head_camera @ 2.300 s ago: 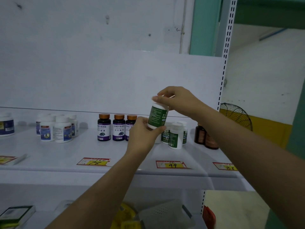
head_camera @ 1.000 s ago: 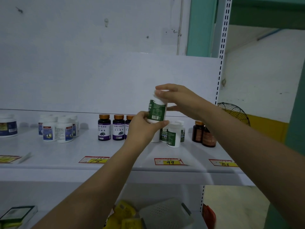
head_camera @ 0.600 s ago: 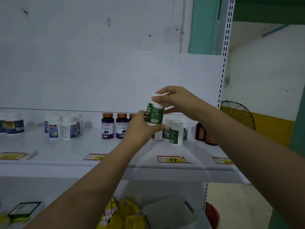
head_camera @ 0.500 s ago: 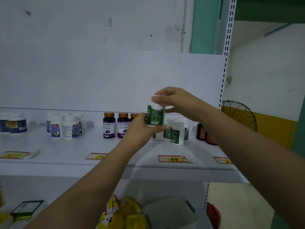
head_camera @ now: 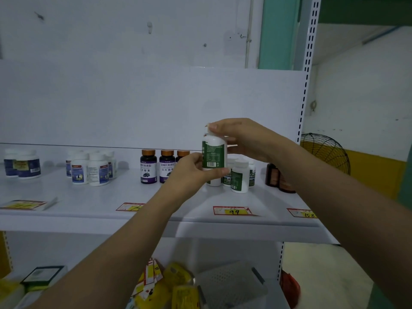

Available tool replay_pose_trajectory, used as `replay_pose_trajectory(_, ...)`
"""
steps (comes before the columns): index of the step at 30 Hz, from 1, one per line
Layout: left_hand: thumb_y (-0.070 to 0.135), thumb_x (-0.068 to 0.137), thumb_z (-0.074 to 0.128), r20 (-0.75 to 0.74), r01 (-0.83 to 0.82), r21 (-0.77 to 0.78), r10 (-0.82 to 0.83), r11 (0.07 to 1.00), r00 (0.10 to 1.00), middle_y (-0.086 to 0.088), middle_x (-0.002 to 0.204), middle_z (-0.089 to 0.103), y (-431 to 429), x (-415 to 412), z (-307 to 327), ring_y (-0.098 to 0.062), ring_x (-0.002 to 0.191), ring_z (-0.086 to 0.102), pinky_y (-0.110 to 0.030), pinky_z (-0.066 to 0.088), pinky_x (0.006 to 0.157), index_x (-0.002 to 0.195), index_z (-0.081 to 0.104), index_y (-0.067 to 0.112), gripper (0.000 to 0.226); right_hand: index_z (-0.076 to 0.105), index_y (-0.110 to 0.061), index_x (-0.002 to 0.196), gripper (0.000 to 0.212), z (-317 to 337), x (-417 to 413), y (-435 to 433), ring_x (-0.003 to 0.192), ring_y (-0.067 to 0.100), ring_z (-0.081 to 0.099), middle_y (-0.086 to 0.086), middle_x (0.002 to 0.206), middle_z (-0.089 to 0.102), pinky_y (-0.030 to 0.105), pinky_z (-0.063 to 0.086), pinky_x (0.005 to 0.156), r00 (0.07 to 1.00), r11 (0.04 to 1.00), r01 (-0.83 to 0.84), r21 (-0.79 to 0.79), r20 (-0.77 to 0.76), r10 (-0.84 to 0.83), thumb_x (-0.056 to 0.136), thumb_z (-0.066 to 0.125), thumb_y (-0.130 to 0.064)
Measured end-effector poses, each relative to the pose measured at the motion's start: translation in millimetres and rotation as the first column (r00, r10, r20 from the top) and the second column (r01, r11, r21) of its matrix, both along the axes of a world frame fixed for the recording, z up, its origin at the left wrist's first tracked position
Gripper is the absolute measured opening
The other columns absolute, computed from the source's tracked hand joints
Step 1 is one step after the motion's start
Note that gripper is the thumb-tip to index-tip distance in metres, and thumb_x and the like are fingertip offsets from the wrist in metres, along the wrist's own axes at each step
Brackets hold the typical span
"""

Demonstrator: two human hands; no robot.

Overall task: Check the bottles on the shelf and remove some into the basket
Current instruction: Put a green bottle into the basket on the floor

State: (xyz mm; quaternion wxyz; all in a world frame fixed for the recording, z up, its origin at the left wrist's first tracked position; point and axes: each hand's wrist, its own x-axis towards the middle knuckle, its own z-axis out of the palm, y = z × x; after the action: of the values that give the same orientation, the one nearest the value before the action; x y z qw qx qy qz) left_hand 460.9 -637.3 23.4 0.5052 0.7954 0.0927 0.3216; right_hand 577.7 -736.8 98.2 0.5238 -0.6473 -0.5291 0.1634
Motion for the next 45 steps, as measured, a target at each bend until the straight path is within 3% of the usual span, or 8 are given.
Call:
replay_pose_trajectory(6,0.041,0.079,0.070,-0.104,-0.206,0.290,0.244,0.935,0.964,0.000,0.122,0.061,7.5,-2.0,8.4,-0.015,0.104,0.058,-0.024,0.044,0.082,0.126,0.052,0.019,0.054,0.064,-0.012,0.116,0.032,17.1,-12.8,8.8,0.097,0.012,0.066,0.000,0.109,0.068,0.025,0.056,0.082,0.956,0.993,0.093,-0.074,0.285,-0.069,0.088,0.065,-0.028)
replay_pose_trajectory(9,0.061,0.081,0.055,-0.199,-0.271,0.610,0.475,0.744,0.857,0.000,0.130,0.057,27.3,-24.8,14.1,-0.020,0.114,0.055,-0.034,0.046,0.094,0.131,0.048,0.023,0.063,0.065,-0.012,0.117,0.039,22.4,-32.2,36.4,0.098,0.013,0.063,-0.002,0.111,0.065,0.025,0.054,0.080,0.833,0.984,0.178,-0.012,0.534,-0.144,0.085,0.068,-0.034)
replay_pose_trajectory(12,0.079,0.076,0.039,-0.260,-0.295,0.789,0.728,0.539,0.634,-0.005,0.125,0.058,56.8,-71.0,19.2,-0.026,0.108,0.055,-0.043,0.048,0.090,0.127,0.050,0.021,0.078,0.066,-0.014,0.115,0.040,24.6,-63.7,70.4,0.098,0.013,0.060,-0.003,0.110,0.064,0.021,0.049,0.076,0.775,0.991,0.134,0.022,0.620,-0.119,0.082,0.070,-0.038)
replay_pose_trajectory(19,0.074,0.081,0.039,-0.392,-0.468,0.747,0.881,0.473,0.266,-0.006,0.121,0.059,92.6,-229.8,3.0,-0.023,0.105,0.056,-0.034,0.046,0.083,0.123,0.054,0.015,0.074,0.070,-0.007,0.101,0.039,3.3,-185.8,169.3,0.085,0.016,0.063,0.004,0.100,0.068,0.030,0.057,0.075,0.776,0.987,-0.157,-0.034,0.614,0.144,0.079,0.073,-0.039)
replay_pose_trajectory(25,0.071,0.082,0.042,-0.514,-0.602,0.685,0.858,0.410,-0.001,0.000,0.075,0.052,114.9,-359.7,-33.9,-0.015,0.067,0.050,-0.027,0.038,0.056,0.070,0.049,0.018,0.054,0.069,-0.006,0.103,0.041,-32.2,-315.1,230.3,0.090,0.020,0.062,0.008,0.102,0.067,0.038,0.056,0.080,0.697,0.923,-0.369,-0.107,0.625,0.351,0.078,0.073,-0.039)
replay_pose_trajectory(29,0.067,0.083,0.046,-0.585,-0.670,0.629,0.807,0.393,-0.077,0.000,0.065,0.048,126.2,-436.3,-57.9,-0.016,0.061,0.052,-0.029,0.037,0.055,0.062,0.045,0.017,0.054,0.069,-0.007,0.106,0.043,-52.4,-394.9,262.6,0.091,0.019,0.059,0.007,0.105,0.067,0.027,0.048,0.066,0.591,0.870,-0.464,-0.163,0.675,0.442,0.079,0.071,-0.041)
replay_pose_trajectory(35,0.070,0.082,0.043,-0.607,-0.668,0.660,0.768,0.343,-0.206,0.000,0.063,0.046,158.1,-524.7,-86.2,-0.015,0.055,0.044,-0.026,0.034,0.052,0.064,0.046,0.014,0.059,0.070,-0.006,0.101,0.040,-77.1,-488.0,310.5,0.095,0.023,0.061,0.011,0.104,0.067,0.038,0.054,0.082,0.538,0.819,-0.537,-0.201,0.666,0.516,0.080,0.071,-0.040)
replay_pose_trajectory(45,0.071,0.081,0.043,-0.619,-0.701,0.620,0.768,0.352,-0.162,-0.005,0.094,0.067,291.3,-603.6,-139.1,-0.021,0.085,0.063,-0.033,0.051,0.071,0.096,0.064,0.013,0.063,0.066,-0.009,0.112,0.041,-121.2,-576.8,442.4,0.099,0.022,0.060,0.007,0.111,0.064,0.033,0.051,0.081,0.530,0.763,-0.583,-0.280,0.580,0.618,0.080,0.073,-0.034)
